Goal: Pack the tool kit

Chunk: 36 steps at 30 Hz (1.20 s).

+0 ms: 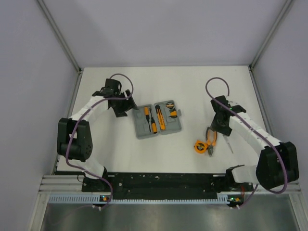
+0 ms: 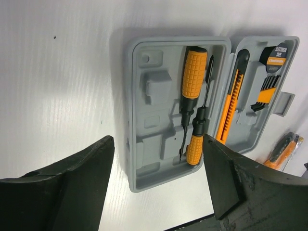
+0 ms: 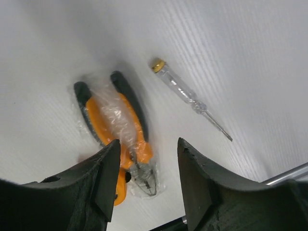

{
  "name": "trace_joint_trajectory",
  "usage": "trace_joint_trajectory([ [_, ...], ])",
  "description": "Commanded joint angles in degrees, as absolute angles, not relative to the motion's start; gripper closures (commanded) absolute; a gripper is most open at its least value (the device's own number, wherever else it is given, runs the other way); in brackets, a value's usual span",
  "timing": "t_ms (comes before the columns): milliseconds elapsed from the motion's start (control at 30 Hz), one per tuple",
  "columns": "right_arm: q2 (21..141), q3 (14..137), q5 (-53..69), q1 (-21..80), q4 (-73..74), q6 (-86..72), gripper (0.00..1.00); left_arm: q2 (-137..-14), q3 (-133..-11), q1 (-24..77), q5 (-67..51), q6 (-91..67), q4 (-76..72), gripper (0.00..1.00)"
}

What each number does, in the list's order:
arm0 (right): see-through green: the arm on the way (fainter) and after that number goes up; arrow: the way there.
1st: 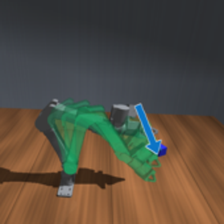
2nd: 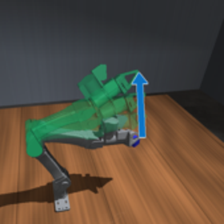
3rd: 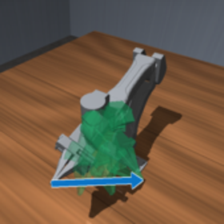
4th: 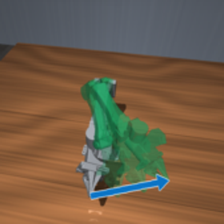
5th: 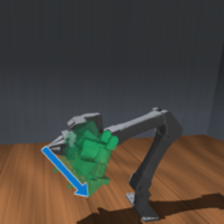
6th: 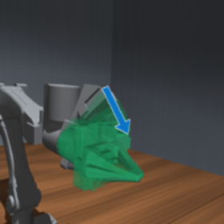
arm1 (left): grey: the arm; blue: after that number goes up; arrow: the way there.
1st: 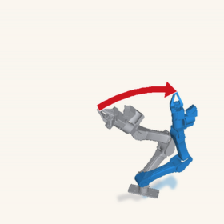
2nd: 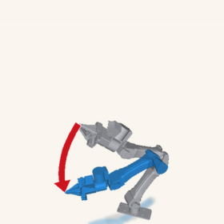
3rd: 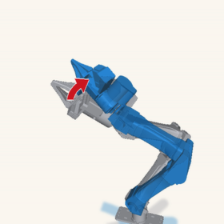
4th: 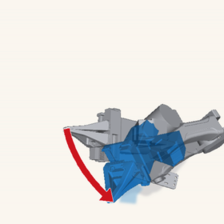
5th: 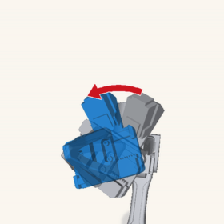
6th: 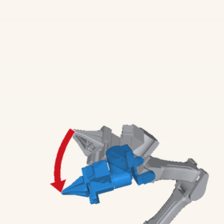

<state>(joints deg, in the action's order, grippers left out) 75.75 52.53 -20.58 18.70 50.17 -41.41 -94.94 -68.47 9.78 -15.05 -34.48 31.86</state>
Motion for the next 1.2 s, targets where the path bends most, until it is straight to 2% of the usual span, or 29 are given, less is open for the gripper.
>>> trace_joint_trajectory([
  [0, 72.42, 49.49, -20.92, 11.36, 50.28, -40.44, 0.49, -92.55, -67.32, 9.49, -14.76, -33.49, 32.7, 0.22],
  [200, 75.32, 46.23, -13.55, 3.52, 43.69, -33.94, 0.49, -92.99, -66.97, 9.49, -15.38, -33.05, 32.69, 0.23],
  [633, 88.85, 50.01, -13.71, 1.58, 40.26, -25.41, 0.54, -92.73, -67.32, 9.49, -16.44, -32.96, 33.13, 0.27],
  [867, 90.7, 51.42, -12.84, 1.58, 38.59, -21.54, 0.71, -92.2, -68.03, 9.49, -16.7, -33.05, 33.49, 0.27],
  [1067, 90.27, 51.41, -9.93, 1.76, 37.18, -21.62, 1.0, -92.2, -68.12, 9.49, -16.88, -33.13, 33.84, 0.28],
  [1167, 88.08, 52.73, -13.34, 3.77, 37.09, -20.57, 1.0, -91.85, -68.38, 9.49, -16.87, -32.7, 34.1, 0.29],
])
